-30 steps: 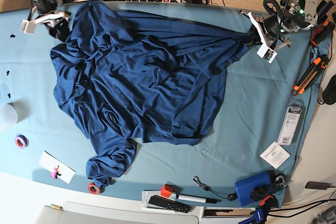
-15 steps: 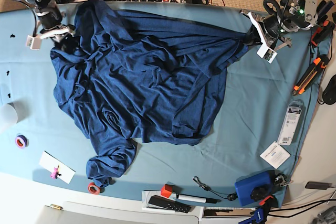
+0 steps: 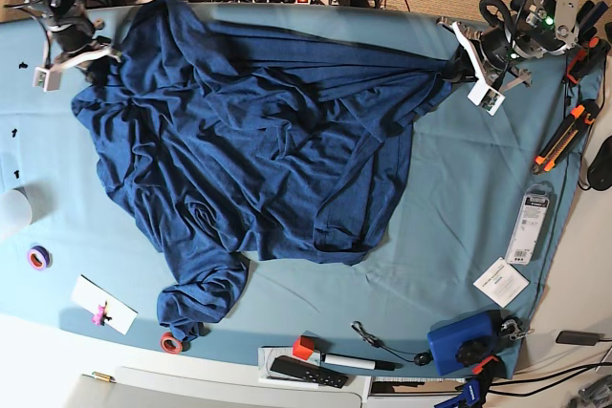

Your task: Layout the t-shirt on the table in an organized manner, then fold the t-shirt properly

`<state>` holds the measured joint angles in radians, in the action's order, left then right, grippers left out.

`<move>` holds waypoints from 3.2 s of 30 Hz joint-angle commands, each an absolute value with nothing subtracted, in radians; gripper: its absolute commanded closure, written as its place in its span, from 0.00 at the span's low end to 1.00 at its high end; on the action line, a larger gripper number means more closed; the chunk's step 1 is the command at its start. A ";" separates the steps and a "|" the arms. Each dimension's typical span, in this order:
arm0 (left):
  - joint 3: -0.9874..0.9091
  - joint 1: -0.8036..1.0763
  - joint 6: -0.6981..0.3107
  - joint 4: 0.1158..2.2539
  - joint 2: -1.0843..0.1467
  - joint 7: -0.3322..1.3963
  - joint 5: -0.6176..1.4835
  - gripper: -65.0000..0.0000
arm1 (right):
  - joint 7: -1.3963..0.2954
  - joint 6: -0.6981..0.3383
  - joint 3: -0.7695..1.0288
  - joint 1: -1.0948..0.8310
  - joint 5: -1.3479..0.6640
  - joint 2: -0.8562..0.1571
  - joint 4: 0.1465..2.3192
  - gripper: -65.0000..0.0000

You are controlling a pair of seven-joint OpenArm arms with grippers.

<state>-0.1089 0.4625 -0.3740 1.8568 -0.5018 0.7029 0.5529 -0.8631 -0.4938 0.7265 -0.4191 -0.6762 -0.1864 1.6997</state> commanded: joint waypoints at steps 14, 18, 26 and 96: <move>-0.116 0.471 -0.366 1.861 -0.519 0.843 0.505 1.00 | -1.011 -0.495 0.735 -0.421 -0.661 -0.228 1.713 1.00; -0.117 0.471 -0.366 1.861 -0.533 0.892 0.500 1.00 | -1.015 -0.495 0.738 -0.421 -0.634 -0.244 1.713 1.00; -0.117 0.471 -0.366 1.861 -0.561 0.920 0.494 1.00 | -1.017 -0.493 0.797 -0.421 -0.577 -0.281 1.714 1.00; -0.130 0.423 -0.311 2.055 -0.566 0.772 0.458 0.50 | -1.066 -0.698 0.696 -0.324 -0.934 -0.122 1.648 0.68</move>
